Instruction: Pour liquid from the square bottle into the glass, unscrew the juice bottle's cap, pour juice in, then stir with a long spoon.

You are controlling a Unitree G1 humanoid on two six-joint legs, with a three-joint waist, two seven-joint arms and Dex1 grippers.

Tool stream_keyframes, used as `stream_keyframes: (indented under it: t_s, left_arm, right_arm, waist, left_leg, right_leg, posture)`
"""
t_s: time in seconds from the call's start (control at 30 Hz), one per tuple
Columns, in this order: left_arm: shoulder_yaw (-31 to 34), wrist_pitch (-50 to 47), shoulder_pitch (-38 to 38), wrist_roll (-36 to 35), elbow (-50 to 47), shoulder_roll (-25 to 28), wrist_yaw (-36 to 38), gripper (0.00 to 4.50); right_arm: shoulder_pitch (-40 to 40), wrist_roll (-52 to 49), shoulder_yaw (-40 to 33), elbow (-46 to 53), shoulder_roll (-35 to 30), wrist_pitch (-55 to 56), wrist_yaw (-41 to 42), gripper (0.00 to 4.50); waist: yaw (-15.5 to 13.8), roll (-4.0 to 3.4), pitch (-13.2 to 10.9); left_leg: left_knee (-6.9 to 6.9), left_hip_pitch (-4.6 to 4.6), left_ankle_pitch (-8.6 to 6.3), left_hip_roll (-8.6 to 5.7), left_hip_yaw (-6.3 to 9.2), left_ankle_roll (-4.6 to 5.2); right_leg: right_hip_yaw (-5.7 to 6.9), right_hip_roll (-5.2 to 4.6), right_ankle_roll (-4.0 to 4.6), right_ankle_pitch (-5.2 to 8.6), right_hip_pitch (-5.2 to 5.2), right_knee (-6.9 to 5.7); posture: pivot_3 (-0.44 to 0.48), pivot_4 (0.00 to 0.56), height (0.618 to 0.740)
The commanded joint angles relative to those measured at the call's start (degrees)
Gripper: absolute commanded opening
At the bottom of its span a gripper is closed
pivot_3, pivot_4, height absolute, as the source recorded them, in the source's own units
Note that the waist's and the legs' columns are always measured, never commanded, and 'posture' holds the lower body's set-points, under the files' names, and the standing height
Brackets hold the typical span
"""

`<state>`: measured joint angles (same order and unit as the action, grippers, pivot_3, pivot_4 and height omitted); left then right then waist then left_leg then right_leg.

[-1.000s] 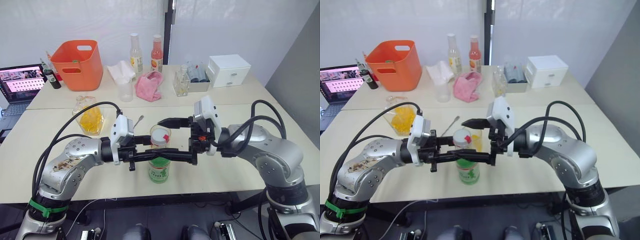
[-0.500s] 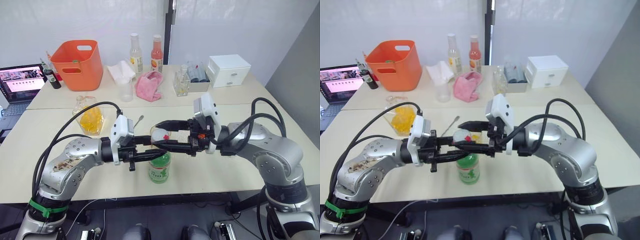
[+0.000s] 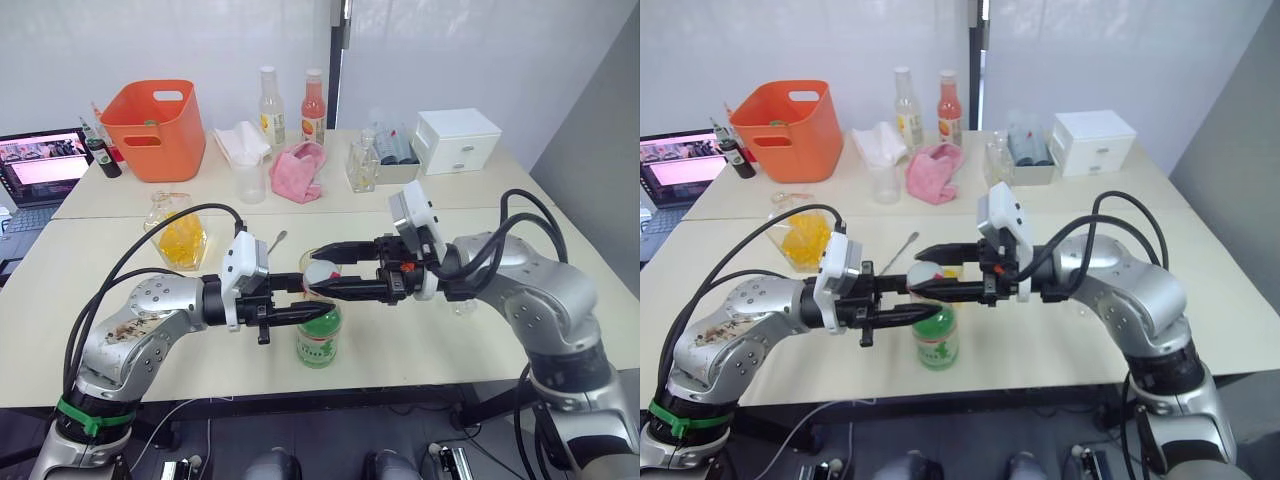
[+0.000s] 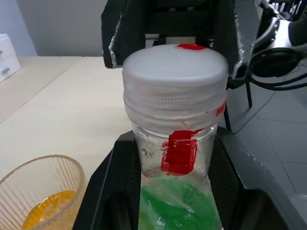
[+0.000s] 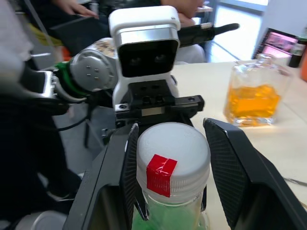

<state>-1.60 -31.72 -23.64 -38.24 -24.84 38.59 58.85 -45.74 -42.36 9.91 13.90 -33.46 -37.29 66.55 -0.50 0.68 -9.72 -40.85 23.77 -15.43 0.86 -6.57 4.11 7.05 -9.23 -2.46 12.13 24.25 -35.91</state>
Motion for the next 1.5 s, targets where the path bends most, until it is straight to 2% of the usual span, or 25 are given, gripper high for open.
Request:
stream_keyframes:
  t_s: [0.03,0.13,0.27,0.43,0.53,0.63,0.67,0.77,0.87,0.93,1.07,1.17,1.27,1.4,1.5]
  left_arm:
    - [0.85,1.26,-0.31,1.08,0.87,1.11,0.76,1.45]
    - [0.53,1.33,-0.65,0.98,0.87,1.39,1.28,1.45]
    - [0.4,1.65,-0.76,1.21,1.28,1.74,2.01,1.45]
    - [0.57,2.06,-0.54,1.25,1.57,1.99,2.17,1.45]
    - [0.73,2.3,-0.32,1.31,1.62,2.05,2.14,1.45]
    - [0.84,2.34,-0.23,1.37,1.57,1.91,1.98,1.45]
    - [0.84,2.34,-0.24,1.4,1.6,1.87,1.96,1.45]
    - [0.81,2.14,-0.42,1.42,1.53,1.79,1.69,1.45]
    - [0.71,1.91,-0.68,1.34,1.47,1.81,1.38,1.45]
    - [0.69,1.84,-0.69,1.27,1.33,1.82,1.23,1.45]
    - [0.9,1.21,-1.9,1.12,1.09,1.04,-0.56,1.45]
    - [1.09,0.79,-2.15,0.73,0.76,0.83,-1.39,1.45]
    - [0.94,0.12,-2.58,0.51,0.31,0.47,-2.17,1.45]
    - [0.41,-0.23,-3.12,0.65,0.41,-0.13,-2.89,1.45]
    - [0.35,-0.28,-3.19,0.84,0.55,-0.26,-2.84,1.45]
  right_arm:
    - [-5.44,5.31,3.82,-10.43,1.59,10.33,14.14,1.65]
    - [-11.37,9.97,7.83,-21.2,3.52,16.26,23.87,1.65]
    - [-17.54,9.18,14.32,-30.29,3.06,22.16,25.95,1.65]
    - [-21.62,4.75,21.64,-34.52,0.03,25.38,25.95,1.65]
    - [-22.9,2.43,23.48,-35.24,-0.86,26.03,25.95,1.65]
    - [-23.41,-0.48,22.26,-33.91,-1.34,23.81,25.95,1.65]
    - [-23.47,-0.96,21.81,-33.66,-1.38,23.24,25.95,2.65]
    - [-22.59,-3.45,18.37,-30.39,-2.33,19.15,25.95,3.69]
    - [-20.51,-5.58,11.94,-25.6,-2.78,13.02,24.99,4.45]
    - [-19.45,-5.46,9.57,-23.58,-2.58,10.88,24.27,4.45]
    - [-10.19,-7.68,-1.35,-8.01,-6.86,2.05,6.83,4.45]
    - [-4.24,-9.14,-5.69,2.66,-8.08,-4.56,-4.78,4.45]
    - [0.45,-12.9,-9.43,13.81,-6.81,-12.32,-20.12,4.45]
    - [2.53,-15.95,-11.58,19.5,-4.85,-18.82,-32.88,4.45]
    - [2.65,-18.68,-12.14,20.68,-3.03,-21.78,-39.23,4.45]
  waist:
    - [0.12,0.0,0.0]
    - [0.35,0.0,0.0]
    - [0.57,-0.01,0.01]
    - [0.99,0.05,0.05]
    - [1.09,0.05,0.05]
    - [1.06,0.05,0.05]
    - [1.04,0.05,0.05]
    - [0.87,0.04,0.04]
    - [0.75,0.04,0.04]
    - [0.71,0.04,0.04]
    - [-0.26,0.05,0.04]
    - [-0.21,0.05,0.04]
    - [-0.14,0.05,0.04]
    - [-0.22,0.05,0.03]
    - [-0.38,0.06,0.04]
  left_leg:
    - [0.01,0.0,0.0,-0.01,0.0,0.0]
    - [0.0,-0.01,0.01,0.0,0.0,0.0]
    - [-0.04,-0.05,0.01,0.02,0.02,-0.01]
    - [0.0,-0.31,0.04,0.05,0.02,-0.09]
    - [0.02,-0.35,0.06,0.07,0.02,-0.13]
    - [0.02,-0.33,0.06,0.07,0.02,-0.14]
    - [0.02,-0.3,0.06,0.06,0.02,-0.14]
    - [0.01,-0.14,0.06,0.05,0.02,-0.14]
    - [0.01,0.0,0.06,0.06,0.03,-0.13]
    - [0.02,0.03,0.06,0.05,0.03,-0.13]
    - [0.02,0.07,0.04,0.05,0.08,-0.1]
    - [0.0,0.09,0.03,0.01,0.05,-0.09]
    - [0.03,0.07,0.04,0.04,0.05,-0.11]
    - [0.03,0.06,0.05,0.03,0.04,-0.12]
    - [0.0,0.06,0.03,0.0,0.05,-0.08]
  right_leg:
    - [0.0,0.01,0.0,0.0,0.01,0.01]
    - [0.01,0.03,0.0,0.0,-0.01,-0.04]
    - [0.01,0.01,0.0,0.0,-0.04,-0.13]
    - [-0.03,-0.02,0.08,-0.03,-0.16,-0.14]
    - [-0.04,-0.04,0.13,-0.06,-0.14,-0.19]
    - [-0.04,-0.07,0.15,-0.07,-0.11,-0.19]
    - [-0.04,-0.09,0.15,-0.07,-0.09,-0.18]
    - [-0.01,-0.1,0.15,-0.07,0.01,-0.14]
    - [0.04,-0.09,0.15,-0.07,0.06,-0.17]
    - [0.05,-0.07,0.14,-0.08,0.04,-0.18]
    - [0.15,-0.09,0.13,-0.08,-0.01,-0.12]
    - [0.1,-0.16,0.09,-0.1,0.02,-0.07]
    - [0.07,-0.13,0.11,-0.09,0.08,-0.01]
    - [0.04,-0.13,0.11,-0.09,0.09,-0.04]
    - [0.05,-0.14,0.1,-0.1,0.03,-0.01]
  posture:
    - [0.0,0.15,0.713]
    - [0.0,0.15,0.713]
    - [0.0,0.15,0.713]
    - [0.0,0.15,0.713]
    - [0.0,0.15,0.713]
    - [0.0,0.15,0.713]
    - [0.0,0.15,0.713]
    - [0.0,0.15,0.713]
    - [0.0,0.15,0.713]
    - [0.0,0.15,0.713]
    - [0.0,0.15,0.713]
    - [0.0,0.15,0.713]
    - [0.0,0.15,0.713]
    - [0.0,0.15,0.713]
    - [0.0,0.15,0.713]
